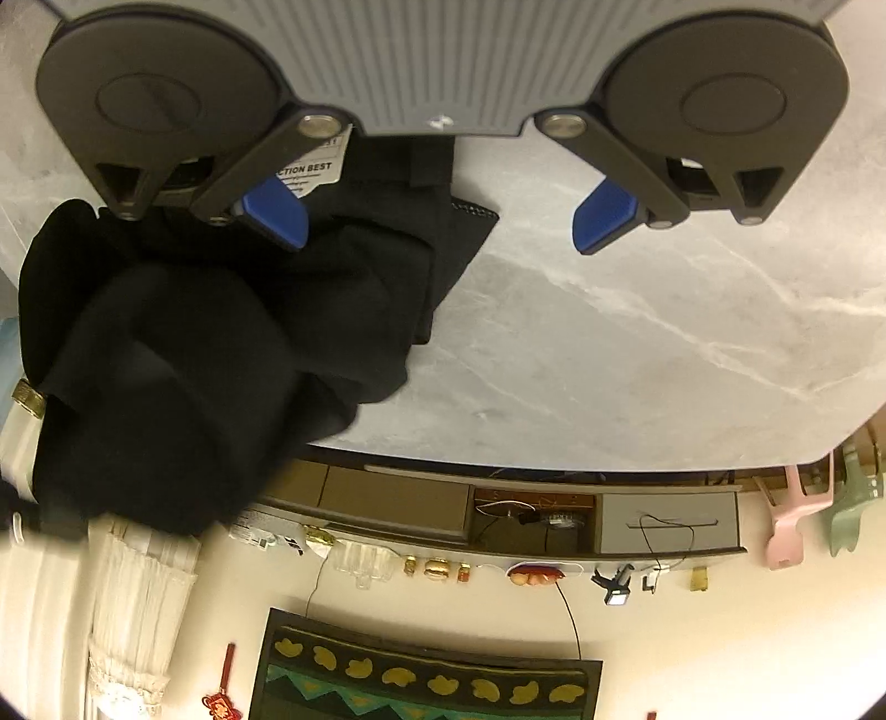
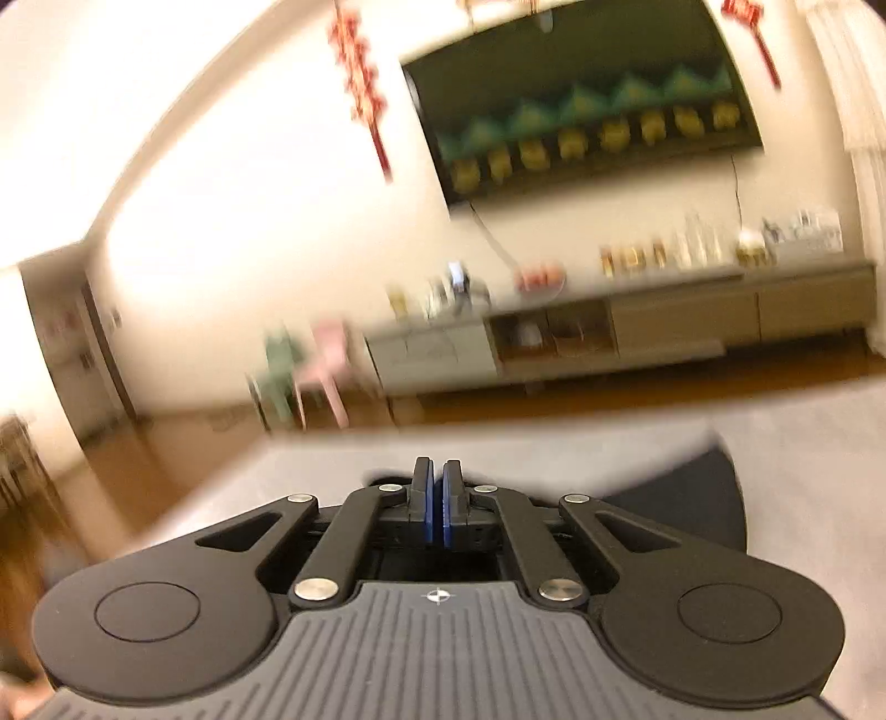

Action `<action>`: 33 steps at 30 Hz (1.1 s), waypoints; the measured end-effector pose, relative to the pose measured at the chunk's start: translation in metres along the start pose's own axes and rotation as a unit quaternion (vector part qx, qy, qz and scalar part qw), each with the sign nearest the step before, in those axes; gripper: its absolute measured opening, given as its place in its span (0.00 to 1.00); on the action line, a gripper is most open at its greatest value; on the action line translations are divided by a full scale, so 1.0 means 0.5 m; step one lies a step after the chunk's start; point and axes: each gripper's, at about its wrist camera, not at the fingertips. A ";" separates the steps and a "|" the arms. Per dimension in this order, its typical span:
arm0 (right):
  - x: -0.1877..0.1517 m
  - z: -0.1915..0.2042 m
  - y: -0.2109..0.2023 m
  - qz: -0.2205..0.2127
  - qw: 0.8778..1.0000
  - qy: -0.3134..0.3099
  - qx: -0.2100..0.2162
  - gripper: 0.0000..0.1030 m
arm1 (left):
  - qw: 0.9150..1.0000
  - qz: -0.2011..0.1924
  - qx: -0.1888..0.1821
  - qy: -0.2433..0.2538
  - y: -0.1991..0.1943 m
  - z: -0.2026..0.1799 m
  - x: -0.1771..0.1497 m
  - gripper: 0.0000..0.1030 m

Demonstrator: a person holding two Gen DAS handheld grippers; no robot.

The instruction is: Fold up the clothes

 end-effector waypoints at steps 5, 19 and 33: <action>-0.089 -0.134 0.085 0.076 0.986 0.015 -0.148 0.05 | 0.999 0.005 -0.008 0.046 0.037 -0.044 -0.025 1.00; -0.157 -0.228 0.123 0.170 0.978 -0.004 -0.123 0.79 | 0.996 0.021 -0.081 0.034 0.137 -0.140 -0.015 0.38; -0.030 -0.265 -0.004 0.020 0.971 0.032 -0.237 0.00 | 0.997 -0.037 0.013 0.064 -0.005 0.040 0.230 0.19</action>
Point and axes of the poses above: each gripper's, at about its wrist camera, not at the fingertips, and y roughly the way its jaws point, z to its left, x to its top, and after that the axes turned 5 degrees about x, right-handed
